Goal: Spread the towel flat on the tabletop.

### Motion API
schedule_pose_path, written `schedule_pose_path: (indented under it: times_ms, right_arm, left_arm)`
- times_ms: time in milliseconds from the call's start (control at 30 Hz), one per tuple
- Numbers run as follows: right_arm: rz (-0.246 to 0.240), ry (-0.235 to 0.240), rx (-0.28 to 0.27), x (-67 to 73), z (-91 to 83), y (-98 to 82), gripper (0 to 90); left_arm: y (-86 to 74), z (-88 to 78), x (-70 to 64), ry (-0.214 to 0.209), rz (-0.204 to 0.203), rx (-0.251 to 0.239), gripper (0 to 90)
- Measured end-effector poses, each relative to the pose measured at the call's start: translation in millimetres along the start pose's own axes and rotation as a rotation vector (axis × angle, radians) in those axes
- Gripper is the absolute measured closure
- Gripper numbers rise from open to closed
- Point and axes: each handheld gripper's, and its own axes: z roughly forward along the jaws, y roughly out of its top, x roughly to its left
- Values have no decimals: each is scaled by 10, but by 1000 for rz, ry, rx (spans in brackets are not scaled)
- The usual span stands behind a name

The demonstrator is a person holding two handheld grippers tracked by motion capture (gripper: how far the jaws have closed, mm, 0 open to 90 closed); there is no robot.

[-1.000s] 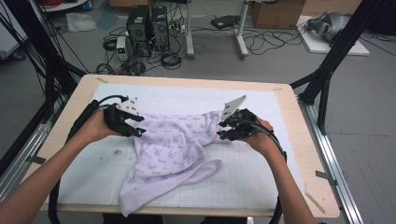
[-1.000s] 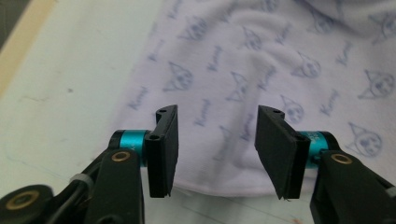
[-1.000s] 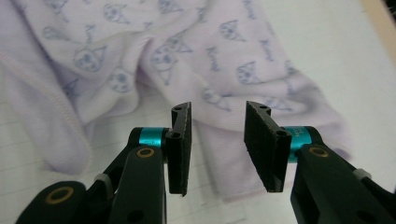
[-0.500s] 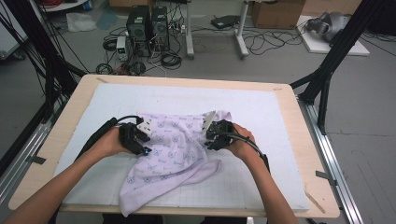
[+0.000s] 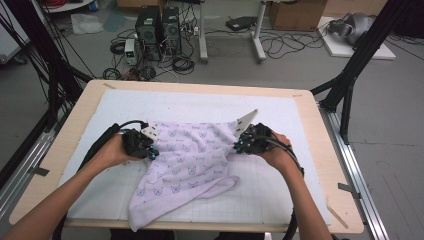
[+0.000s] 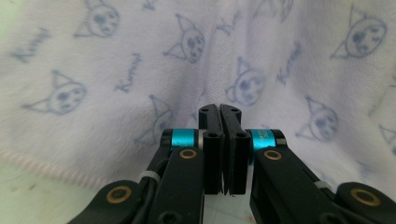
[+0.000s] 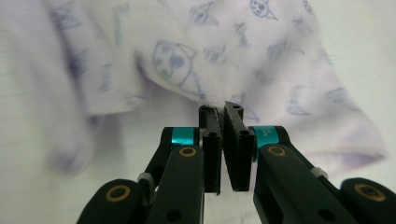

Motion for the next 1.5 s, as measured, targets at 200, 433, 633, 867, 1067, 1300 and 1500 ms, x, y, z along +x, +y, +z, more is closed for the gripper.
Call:
schedule_pose_path:
  times_ms: [200, 433, 633, 867, 1067, 1300, 1500]
  right_arm:
    - [-76, 181, -31, 193, -374, -58, 863]
    - [-100, 259, -46, 180, -494, 30, 863]
    - [34, -115, -22, -171, -273, 237, 806]
    - [20, -119, 56, -215, 169, 305, 588]
    - [-38, 47, 59, -71, 258, 179, 601]
    - [-78, 245, 180, 149, 517, 75, 604]
    - [-107, 234, 241, 275, 694, 60, 736]
  left_arm:
    - [-26, -449, -186, -49, 70, -127, 874]
    - [30, -595, -183, 0, 104, -145, 874]
    - [79, -401, 184, 243, 2, -109, 871]
    - [-20, -237, 276, 189, -40, -92, 595]
    - [-50, -164, 82, 49, 18, -76, 562]
    - [-99, 72, -239, -77, 92, 32, 583]
    - [-169, 231, -294, -101, 64, 86, 640]
